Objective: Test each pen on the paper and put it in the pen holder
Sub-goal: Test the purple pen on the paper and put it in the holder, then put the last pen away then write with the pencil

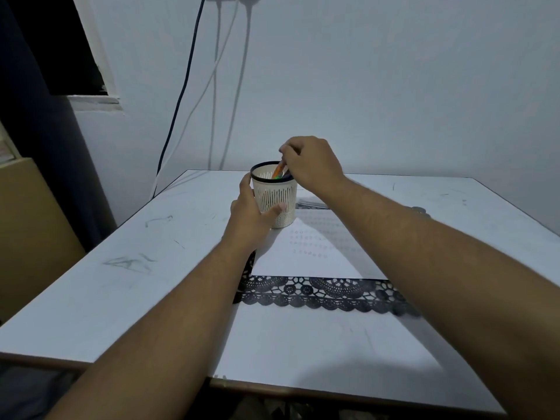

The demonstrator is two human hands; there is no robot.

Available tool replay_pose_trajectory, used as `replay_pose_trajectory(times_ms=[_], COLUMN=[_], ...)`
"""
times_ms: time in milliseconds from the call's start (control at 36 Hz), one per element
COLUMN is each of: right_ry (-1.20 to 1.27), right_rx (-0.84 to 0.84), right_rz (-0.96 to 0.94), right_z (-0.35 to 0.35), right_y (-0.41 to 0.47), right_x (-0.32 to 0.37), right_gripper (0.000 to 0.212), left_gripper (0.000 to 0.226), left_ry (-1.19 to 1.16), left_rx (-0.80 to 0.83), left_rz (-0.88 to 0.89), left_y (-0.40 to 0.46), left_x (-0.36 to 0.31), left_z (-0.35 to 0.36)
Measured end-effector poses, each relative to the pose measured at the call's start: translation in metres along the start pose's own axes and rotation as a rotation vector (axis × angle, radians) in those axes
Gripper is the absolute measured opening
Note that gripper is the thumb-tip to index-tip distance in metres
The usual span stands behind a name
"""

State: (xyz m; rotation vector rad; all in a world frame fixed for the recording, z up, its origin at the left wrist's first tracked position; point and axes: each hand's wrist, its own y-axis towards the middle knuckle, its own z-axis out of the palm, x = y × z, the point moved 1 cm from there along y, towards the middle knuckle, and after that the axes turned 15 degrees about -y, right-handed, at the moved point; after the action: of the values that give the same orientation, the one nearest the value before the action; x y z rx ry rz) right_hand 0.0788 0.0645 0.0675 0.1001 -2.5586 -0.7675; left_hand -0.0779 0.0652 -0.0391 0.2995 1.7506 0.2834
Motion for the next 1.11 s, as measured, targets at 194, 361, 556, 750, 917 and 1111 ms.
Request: replay_pose_trajectory(times_ms=[194,361,556,750,917,1111], right_ry=[0.240,0.039,-0.257,-0.222,-0.284,-0.483], right_rx=[-0.126,0.135,0.413,0.396,0.155,0.445], right_rz=[0.049,0.070,-0.039,0.005,0.355,0.682], right_z=[-0.023,-0.022,-0.014,-0.032,-0.079,-0.102], right_y=[-0.027,-0.071,-0.119,-0.120,-0.104,-0.112], right_x=[-0.030,-0.068,-0.076,-0.091,-0.146,-0.196], right_gripper=[0.019,0.025,0.025,0.017,0.008,0.050], left_gripper=[0.103,0.049,0.024,0.027,0.027,0.027], left_ry=[0.039,0.228,0.641,0.706,0.725,0.717], left_rx=[-0.144,-0.249,0.112,0.287,0.324,0.337], left_rz=[0.091,0.723,0.527,0.276,0.290,0.248], left_y=[-0.012,-0.039,-0.058,-0.063,-0.065,-0.064], left_x=[-0.020,-0.070,-0.061,-0.041,-0.042,-0.043], left_z=[0.001,0.011,0.049,0.058,0.060,0.058])
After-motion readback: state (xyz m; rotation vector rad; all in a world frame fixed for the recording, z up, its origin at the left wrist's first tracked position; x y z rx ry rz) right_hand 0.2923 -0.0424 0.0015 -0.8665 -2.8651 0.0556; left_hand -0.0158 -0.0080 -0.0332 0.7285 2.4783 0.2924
